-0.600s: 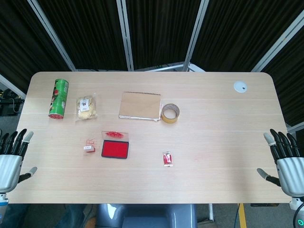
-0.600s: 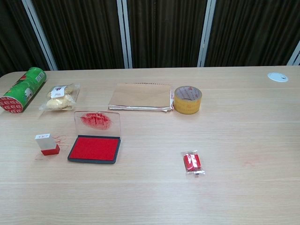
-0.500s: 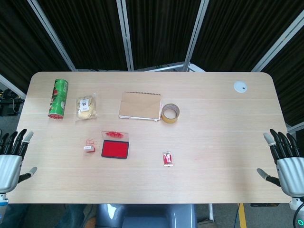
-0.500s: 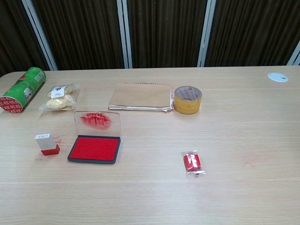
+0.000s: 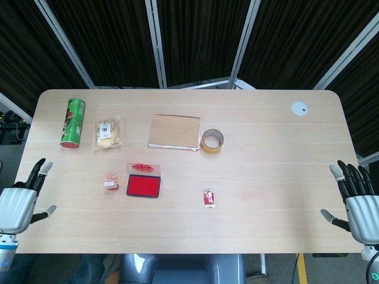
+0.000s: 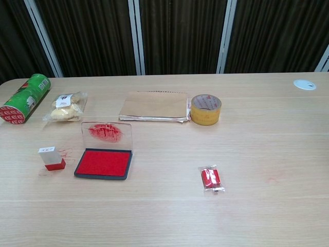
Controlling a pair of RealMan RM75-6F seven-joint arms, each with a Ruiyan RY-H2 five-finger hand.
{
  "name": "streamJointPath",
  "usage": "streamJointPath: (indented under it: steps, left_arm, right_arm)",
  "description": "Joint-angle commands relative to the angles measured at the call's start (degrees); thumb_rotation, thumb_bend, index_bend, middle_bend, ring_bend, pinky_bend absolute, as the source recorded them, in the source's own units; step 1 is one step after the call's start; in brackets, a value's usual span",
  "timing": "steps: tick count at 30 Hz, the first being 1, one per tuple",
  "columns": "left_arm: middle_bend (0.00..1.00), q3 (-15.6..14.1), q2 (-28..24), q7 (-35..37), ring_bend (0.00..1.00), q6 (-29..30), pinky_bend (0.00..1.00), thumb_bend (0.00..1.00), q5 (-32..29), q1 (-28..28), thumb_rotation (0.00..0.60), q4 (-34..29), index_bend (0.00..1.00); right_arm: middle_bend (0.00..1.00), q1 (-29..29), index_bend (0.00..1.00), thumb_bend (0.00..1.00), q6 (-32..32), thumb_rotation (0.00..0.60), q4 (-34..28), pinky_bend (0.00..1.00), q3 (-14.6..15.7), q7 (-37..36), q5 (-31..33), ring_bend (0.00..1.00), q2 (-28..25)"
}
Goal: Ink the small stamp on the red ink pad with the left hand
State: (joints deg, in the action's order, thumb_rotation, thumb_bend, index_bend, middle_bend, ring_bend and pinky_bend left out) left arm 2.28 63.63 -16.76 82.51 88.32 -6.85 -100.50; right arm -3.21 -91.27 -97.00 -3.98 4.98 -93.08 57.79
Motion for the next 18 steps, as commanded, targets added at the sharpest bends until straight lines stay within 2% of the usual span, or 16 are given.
streamJointPath:
  steps: [1, 7, 9, 10, 14, 18]
  left_arm:
    - [0.09, 1.67, 3.98, 2.5, 0.85, -6.28, 0.96, 0.0, -4.56, -3.63, 0.6, 3.28, 0.03]
    - [0.17, 4.04, 9.2, 2.04, 0.86, -13.75, 0.97, 0.0, -11.51, -7.83, 0.6, 5.22, 0.08]
    - [0.23, 4.78, 10.84, 0.71, 0.86, -15.91, 0.97, 0.01, -15.08, -8.8, 0.6, 5.41, 0.16]
    - [0.26, 5.56, 12.27, -1.11, 0.87, -17.4, 0.97, 0.02, -18.72, -9.61, 0.6, 5.46, 0.2]
    - [0.34, 7.54, 16.12, -6.5, 0.87, -18.52, 0.97, 0.09, -26.84, -11.75, 0.6, 5.49, 0.3]
    - [0.37, 8.25, 18.79, -9.0, 0.87, -18.39, 0.97, 0.15, -30.19, -13.31, 0.6, 6.46, 0.33]
  right_arm:
    - [0.0, -0.02, 0.0, 0.0, 0.16, 0.6, 0.1, 0.0, -0.15, -0.61, 0.45, 0.0, -0.15]
    - [0.0, -0.33, 0.0, 0.0, 1.08, 0.6, 0.56, 0.0, -0.26, -1.46, 1.27, 0.0, -0.24]
    - [0.0, -0.45, 0.0, 0.0, 1.46, 0.6, 0.68, 0.0, -0.32, -1.69, 1.66, 0.0, -0.24]
    - [0.0, -0.55, 0.0, 0.0, 1.72, 0.6, 0.76, 0.0, -0.38, -1.93, 1.91, 0.0, -0.25]
    - [0.0, -0.69, 0.0, 0.0, 2.11, 0.6, 1.04, 0.0, -0.39, -2.55, 2.18, 0.0, -0.3]
    - [0.0, -0.78, 0.0, 0.0, 2.34, 0.6, 1.16, 0.0, -0.47, -3.15, 2.53, 0.0, -0.44]
